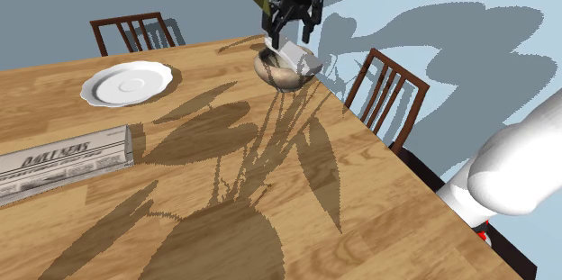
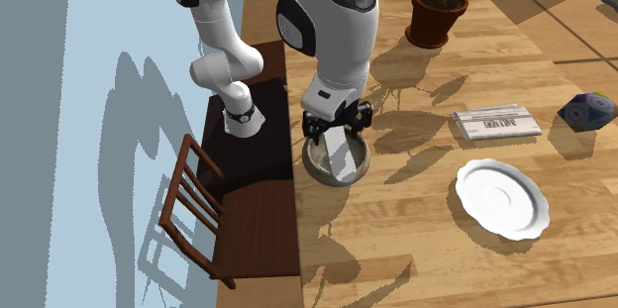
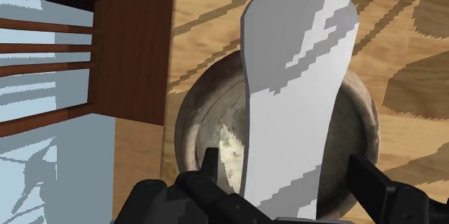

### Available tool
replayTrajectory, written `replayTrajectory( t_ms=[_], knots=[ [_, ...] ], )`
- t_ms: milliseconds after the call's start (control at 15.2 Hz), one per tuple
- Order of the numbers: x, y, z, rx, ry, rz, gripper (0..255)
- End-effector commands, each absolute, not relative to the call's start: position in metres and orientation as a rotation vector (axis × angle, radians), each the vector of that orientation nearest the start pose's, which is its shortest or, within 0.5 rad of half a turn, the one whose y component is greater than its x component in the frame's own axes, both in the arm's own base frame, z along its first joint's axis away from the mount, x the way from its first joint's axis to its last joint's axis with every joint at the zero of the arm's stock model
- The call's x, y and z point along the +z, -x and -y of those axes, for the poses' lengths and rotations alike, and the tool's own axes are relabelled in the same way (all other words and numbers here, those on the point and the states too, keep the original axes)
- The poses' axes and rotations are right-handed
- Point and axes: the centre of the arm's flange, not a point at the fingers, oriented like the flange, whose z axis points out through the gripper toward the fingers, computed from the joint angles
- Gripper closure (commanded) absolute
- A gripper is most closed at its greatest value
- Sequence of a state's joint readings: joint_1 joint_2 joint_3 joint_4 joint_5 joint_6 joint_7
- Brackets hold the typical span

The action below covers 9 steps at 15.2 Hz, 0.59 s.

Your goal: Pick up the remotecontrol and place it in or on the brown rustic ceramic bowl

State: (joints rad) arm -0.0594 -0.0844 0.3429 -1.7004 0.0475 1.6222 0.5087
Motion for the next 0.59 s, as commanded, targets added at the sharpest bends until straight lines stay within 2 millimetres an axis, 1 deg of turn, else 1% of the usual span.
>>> replayTrajectory(
  t_ms=[0, 198, 396, 462, 528],
  knots=[
    [0.611, -0.508, -0.161, 0.01, 3.103, -0.356, 0],
    [0.611, -0.508, -0.161, 0.01, 3.103, -0.356, 0],
    [0.65, -0.508, -0.16, 0.01, 3.103, -0.356, 0],
    [0.661, -0.508, -0.16, 0.01, 3.103, -0.356, 0],
    [0.661, -0.508, -0.16, 0.01, 3.103, -0.356, 0]
  ],
)
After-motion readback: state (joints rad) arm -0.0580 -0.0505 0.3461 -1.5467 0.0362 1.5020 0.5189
